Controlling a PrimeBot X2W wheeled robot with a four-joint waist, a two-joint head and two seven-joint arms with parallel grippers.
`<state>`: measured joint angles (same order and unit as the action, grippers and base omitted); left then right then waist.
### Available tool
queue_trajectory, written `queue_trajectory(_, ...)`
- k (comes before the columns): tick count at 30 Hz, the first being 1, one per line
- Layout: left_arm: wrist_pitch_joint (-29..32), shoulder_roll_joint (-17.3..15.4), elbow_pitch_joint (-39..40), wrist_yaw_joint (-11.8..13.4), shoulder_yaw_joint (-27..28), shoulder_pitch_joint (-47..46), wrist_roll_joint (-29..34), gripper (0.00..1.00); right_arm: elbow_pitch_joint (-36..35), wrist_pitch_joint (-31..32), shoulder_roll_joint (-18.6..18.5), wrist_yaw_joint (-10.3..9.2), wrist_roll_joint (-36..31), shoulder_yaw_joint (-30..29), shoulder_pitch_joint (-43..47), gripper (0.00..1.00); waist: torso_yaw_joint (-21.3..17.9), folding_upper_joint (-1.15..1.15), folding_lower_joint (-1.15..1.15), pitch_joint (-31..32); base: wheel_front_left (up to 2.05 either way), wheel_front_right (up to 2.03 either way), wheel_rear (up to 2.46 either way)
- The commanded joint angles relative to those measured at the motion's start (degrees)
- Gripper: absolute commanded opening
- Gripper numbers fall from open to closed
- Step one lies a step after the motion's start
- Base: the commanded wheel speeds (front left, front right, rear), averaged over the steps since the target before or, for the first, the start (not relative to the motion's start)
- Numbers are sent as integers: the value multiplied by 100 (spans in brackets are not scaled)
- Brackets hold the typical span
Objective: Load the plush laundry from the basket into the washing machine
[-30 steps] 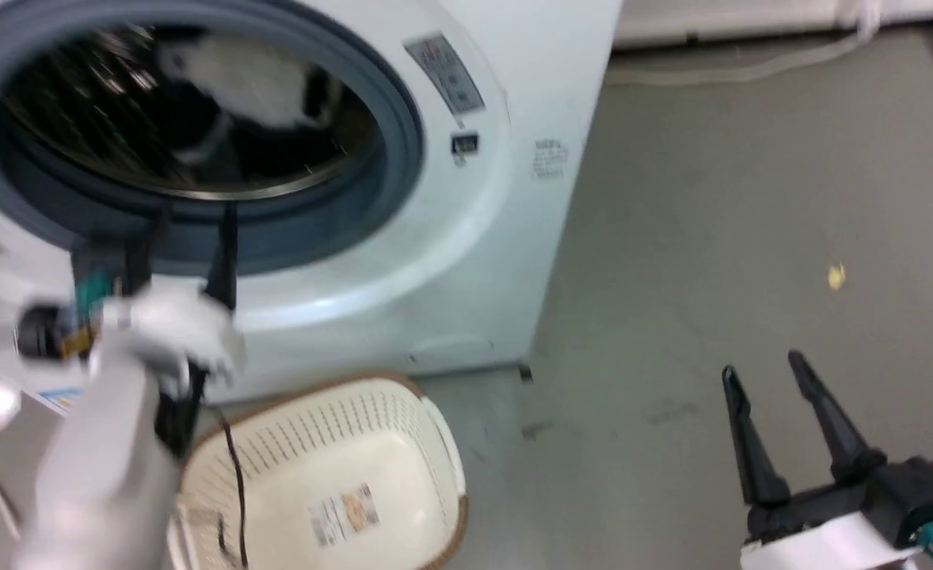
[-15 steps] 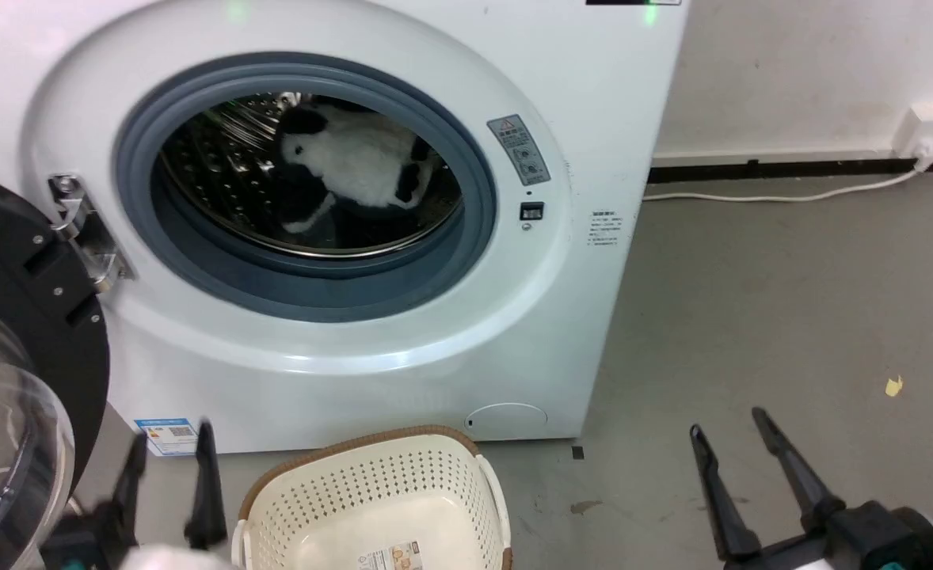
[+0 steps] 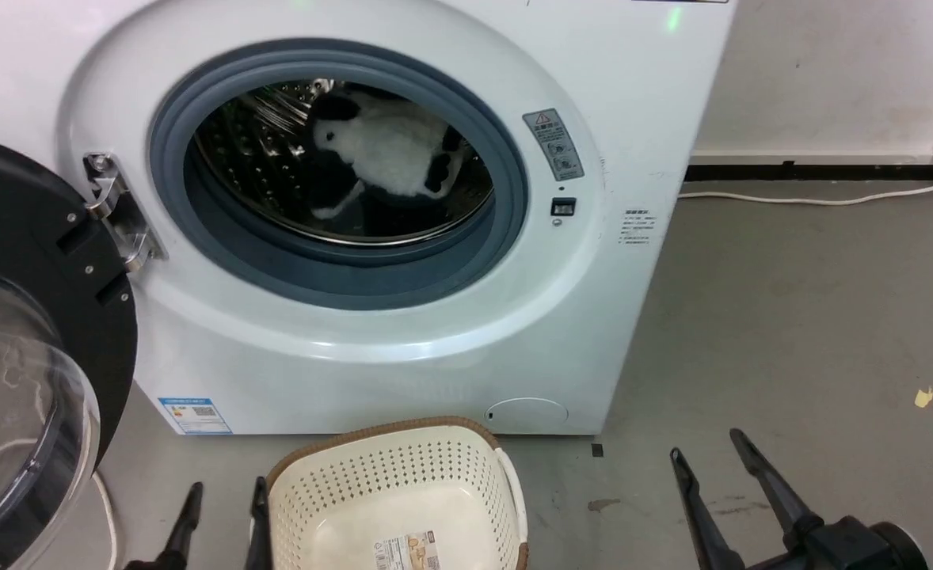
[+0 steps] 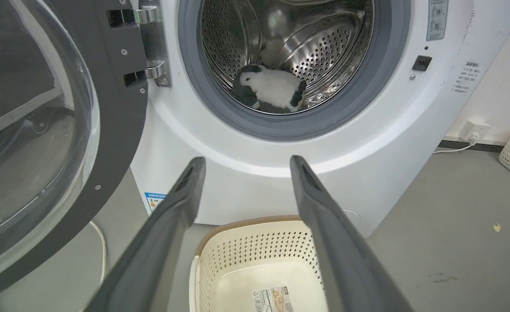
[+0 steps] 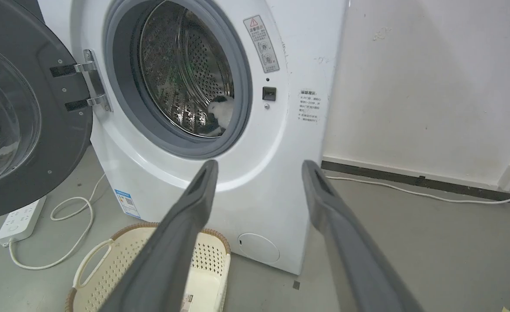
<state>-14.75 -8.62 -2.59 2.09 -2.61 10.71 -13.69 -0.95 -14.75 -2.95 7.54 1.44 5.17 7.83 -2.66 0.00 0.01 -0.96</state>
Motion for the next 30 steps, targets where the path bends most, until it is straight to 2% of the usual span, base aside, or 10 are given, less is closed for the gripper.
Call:
queue_trajectory(1, -25, 15, 16, -10, -5, 70, 41, 100, 10, -25, 7, -5, -34, 6, 80, 100, 11, 0, -1, 0, 0, 0, 0)
queue_trajectory(12, -25, 236, 103, -265, -5, 159, 265, 100, -20, -25, 7, -5, -85, -87, 240, 100, 188, 0, -1, 94, 0, 0, 0)
queue_trajectory(13, 9, 251, 84, -253, -13, 100, 249, 0, 0, 3, 0, 0, -56, -83, 142, 0, 189, 0, -1, 95, 0, 0, 0)
queue_trajectory(30, 172, 284, 102, -248, 14, -31, 372, 0, 12, 166, 1, -1, -66, -130, 32, 0, 198, 0, 0, 95, 0, 0, 0)
